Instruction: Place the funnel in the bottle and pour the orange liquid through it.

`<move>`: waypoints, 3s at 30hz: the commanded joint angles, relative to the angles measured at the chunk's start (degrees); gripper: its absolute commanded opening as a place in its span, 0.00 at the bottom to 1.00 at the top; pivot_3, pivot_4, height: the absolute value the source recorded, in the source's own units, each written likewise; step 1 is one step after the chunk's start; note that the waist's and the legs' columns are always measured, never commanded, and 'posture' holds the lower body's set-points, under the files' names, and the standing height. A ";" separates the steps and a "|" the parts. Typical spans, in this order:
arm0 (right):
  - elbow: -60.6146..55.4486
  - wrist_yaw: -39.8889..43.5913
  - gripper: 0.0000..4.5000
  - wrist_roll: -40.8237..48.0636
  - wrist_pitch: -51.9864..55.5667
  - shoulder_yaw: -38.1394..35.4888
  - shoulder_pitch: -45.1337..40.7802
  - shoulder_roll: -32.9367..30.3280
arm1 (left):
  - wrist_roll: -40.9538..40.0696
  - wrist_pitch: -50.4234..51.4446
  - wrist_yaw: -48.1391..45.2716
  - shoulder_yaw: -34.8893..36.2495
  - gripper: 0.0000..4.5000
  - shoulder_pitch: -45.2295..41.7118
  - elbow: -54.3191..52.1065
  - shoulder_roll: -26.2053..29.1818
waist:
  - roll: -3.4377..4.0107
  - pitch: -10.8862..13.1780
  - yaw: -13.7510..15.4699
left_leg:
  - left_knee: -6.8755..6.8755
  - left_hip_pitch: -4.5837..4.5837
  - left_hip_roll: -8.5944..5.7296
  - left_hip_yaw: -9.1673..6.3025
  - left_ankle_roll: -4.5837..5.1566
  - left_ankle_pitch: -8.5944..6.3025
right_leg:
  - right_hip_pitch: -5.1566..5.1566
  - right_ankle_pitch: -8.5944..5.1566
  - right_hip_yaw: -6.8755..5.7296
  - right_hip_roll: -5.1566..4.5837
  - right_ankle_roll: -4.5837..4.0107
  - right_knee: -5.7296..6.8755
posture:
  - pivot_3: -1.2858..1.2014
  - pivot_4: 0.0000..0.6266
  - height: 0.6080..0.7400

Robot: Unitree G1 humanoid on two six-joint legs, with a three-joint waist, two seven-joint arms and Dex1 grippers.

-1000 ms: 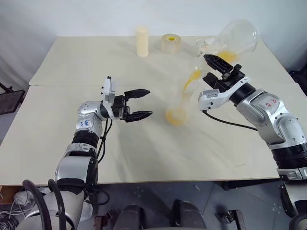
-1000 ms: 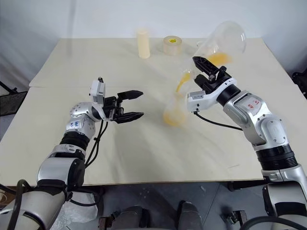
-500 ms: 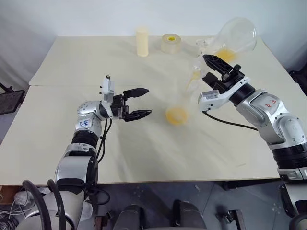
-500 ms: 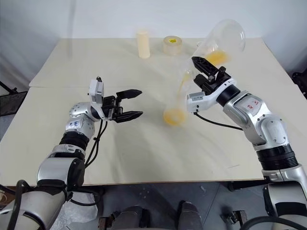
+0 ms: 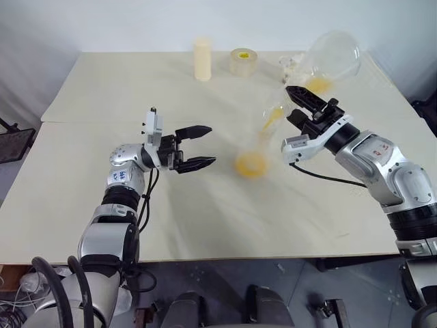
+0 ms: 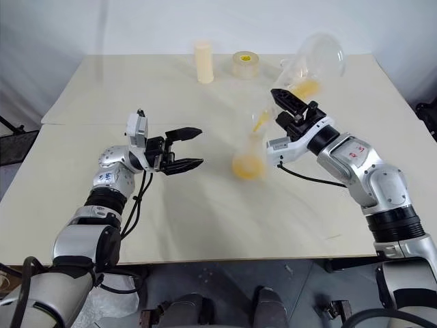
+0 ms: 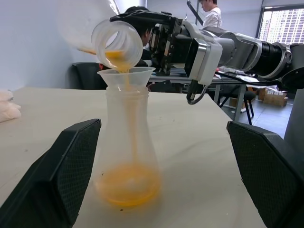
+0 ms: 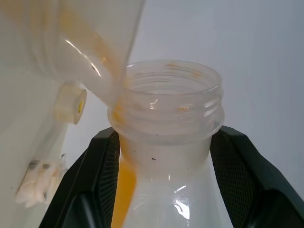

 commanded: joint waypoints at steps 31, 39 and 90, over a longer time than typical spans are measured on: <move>1.21 -6.12 0.54 -4.08 -4.14 0.41 -4.17 -3.10 | -0.49 -0.41 -3.93 0.55 1.00 -0.83 -2.57 0.38 | 0.00 0.00 -0.01 | 0.01 0.00 0.01 0.00 0.00 0.00 | -0.01 0.00 0.00 0.00 0.00 0.03 | 0.52 0.24 1.00; 1.75 -7.67 0.54 -5.17 -4.92 1.71 -5.10 -3.83 | -0.45 -0.33 -3.87 0.55 1.00 -0.80 -2.62 0.48 | 0.00 0.00 -0.01 | 0.01 0.00 0.01 0.00 0.00 0.00 | -0.01 0.00 0.01 0.00 0.00 0.04 | 0.52 0.24 1.00; -5.13 4.01 0.54 69.10 44.92 -39.27 11.16 20.35 | 2.71 1.55 0.79 -0.14 1.00 -0.41 -3.32 0.70 | 0.00 0.00 0.00 | 0.03 0.07 -0.03 -0.06 0.00 0.00 | -0.07 0.00 0.04 -0.03 0.00 0.38 | 0.52 0.24 1.00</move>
